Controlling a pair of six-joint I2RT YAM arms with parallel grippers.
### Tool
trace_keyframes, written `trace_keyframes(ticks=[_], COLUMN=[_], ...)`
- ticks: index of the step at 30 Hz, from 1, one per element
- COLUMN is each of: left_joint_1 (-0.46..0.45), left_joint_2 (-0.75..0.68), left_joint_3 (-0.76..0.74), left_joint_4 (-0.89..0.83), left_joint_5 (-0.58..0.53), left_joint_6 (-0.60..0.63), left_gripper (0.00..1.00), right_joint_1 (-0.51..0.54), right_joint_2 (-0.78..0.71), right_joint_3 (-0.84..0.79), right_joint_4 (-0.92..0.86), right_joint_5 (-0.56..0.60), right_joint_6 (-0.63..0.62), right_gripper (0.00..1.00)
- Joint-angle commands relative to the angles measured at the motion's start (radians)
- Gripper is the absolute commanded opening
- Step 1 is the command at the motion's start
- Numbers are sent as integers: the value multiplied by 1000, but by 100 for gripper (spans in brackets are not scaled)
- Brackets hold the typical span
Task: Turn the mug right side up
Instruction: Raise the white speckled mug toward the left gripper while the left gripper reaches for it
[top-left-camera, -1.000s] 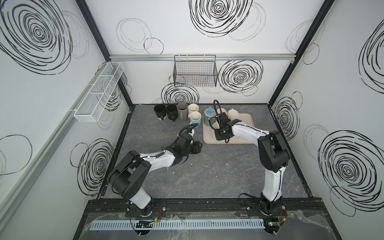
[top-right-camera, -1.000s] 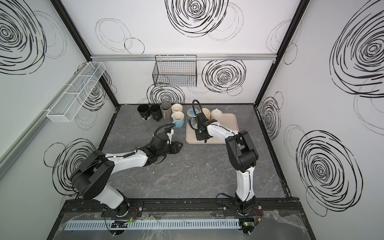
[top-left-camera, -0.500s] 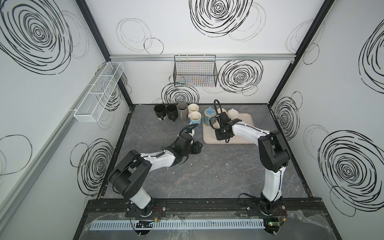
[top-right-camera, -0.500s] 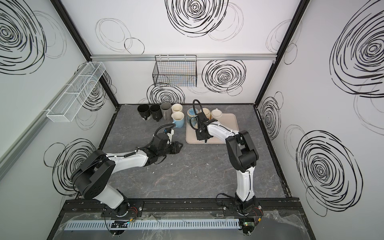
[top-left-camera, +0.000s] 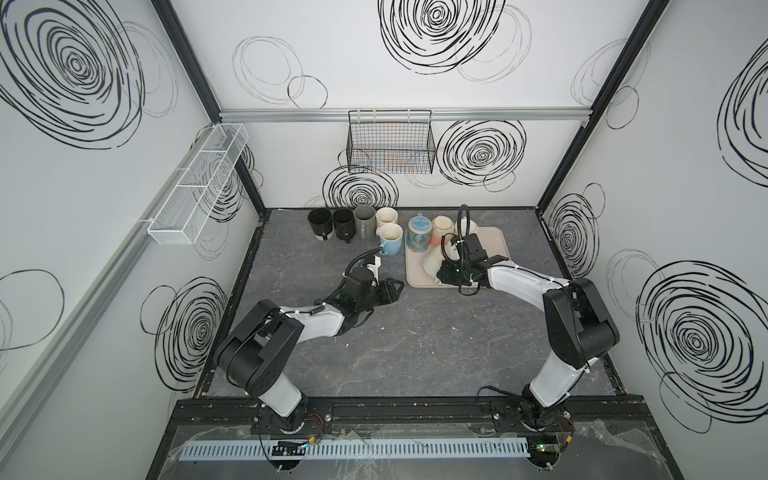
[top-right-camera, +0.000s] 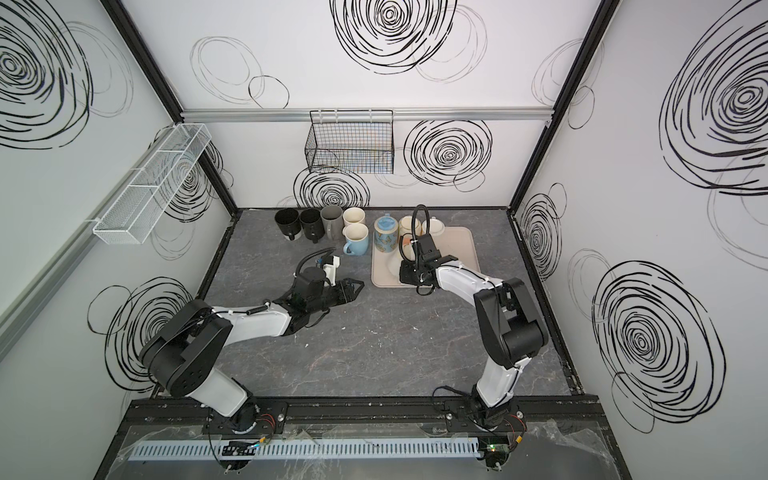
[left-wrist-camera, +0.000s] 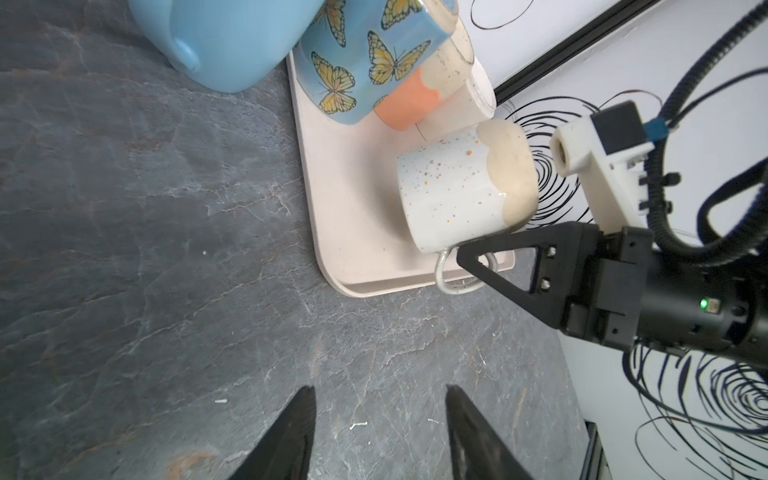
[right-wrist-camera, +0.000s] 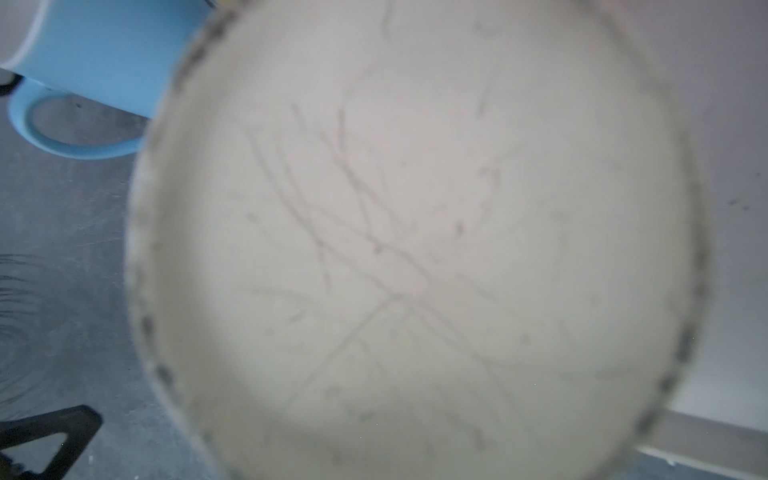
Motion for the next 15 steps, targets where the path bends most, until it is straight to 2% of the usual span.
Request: trace_keyframes(ticks=[1, 11, 15], left_joint_1=[17, 62, 81], left_joint_2=[-26, -25, -46], left_joint_3=[-22, -60, -45], left_joint_4=[170, 428, 454], left_joint_5=[52, 127, 153], left_joint_6=[-86, -274, -299], left_gripper=[55, 55, 55], right_joint_1=[-4, 13, 38], right_joint_2=[-85, -157, -152], right_joint_3=[-17, -38, 0], right_joint_4=[257, 529, 592], right_joint_5=[-102, -319, -395], right_joint_6=[73, 153, 171], right_gripper=[0, 0, 0])
